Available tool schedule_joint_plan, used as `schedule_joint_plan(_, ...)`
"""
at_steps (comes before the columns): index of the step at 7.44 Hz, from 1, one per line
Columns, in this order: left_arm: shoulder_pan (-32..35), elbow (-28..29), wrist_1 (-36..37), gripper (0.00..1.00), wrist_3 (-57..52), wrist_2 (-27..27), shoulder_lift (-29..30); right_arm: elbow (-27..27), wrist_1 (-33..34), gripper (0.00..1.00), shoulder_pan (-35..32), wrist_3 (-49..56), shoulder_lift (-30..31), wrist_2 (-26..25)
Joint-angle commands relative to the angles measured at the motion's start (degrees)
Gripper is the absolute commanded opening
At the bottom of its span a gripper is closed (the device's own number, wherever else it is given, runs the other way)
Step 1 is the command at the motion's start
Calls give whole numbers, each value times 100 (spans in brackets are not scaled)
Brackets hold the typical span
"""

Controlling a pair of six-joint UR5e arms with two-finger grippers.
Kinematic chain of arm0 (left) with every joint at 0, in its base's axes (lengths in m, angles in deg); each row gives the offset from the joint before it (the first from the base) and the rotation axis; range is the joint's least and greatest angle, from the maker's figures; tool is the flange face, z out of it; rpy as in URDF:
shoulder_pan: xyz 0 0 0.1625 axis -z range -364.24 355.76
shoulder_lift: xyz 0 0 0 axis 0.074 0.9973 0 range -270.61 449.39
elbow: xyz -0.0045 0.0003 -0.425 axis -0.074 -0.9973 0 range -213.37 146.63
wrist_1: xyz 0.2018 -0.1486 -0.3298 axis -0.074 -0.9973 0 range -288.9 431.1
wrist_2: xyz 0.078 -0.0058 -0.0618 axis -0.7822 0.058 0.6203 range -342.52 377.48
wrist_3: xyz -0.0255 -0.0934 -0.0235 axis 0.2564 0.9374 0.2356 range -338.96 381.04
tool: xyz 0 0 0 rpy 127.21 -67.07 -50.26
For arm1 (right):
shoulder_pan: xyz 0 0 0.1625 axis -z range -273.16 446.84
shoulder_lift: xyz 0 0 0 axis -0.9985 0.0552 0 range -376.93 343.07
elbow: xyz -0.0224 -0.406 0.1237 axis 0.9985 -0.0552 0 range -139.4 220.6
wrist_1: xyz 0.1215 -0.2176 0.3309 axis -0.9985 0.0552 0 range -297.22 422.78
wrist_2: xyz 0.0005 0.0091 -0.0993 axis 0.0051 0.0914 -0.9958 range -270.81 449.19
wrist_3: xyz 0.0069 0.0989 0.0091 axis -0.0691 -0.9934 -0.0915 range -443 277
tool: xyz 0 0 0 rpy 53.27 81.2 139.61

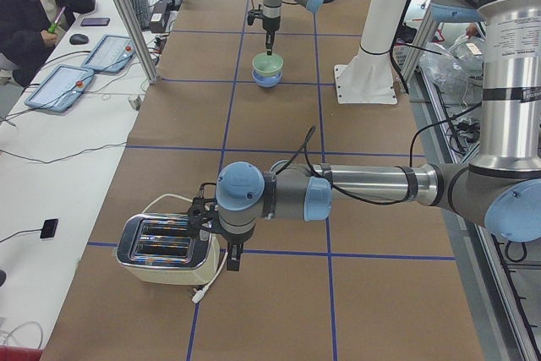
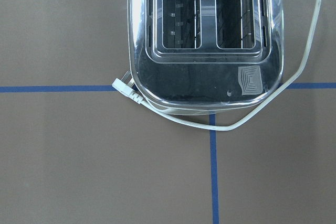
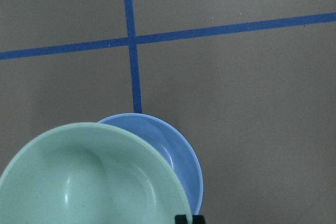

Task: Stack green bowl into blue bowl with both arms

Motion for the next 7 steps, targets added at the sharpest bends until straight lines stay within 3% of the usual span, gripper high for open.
schedule_joint_plan(1,0,-10,0,98,0,0,-4,-166,-260,0,51,17,99,-45)
schedule_joint_plan(7,0,-19,0,98,9,0,5,-422,-418,0,51,70,90,-133)
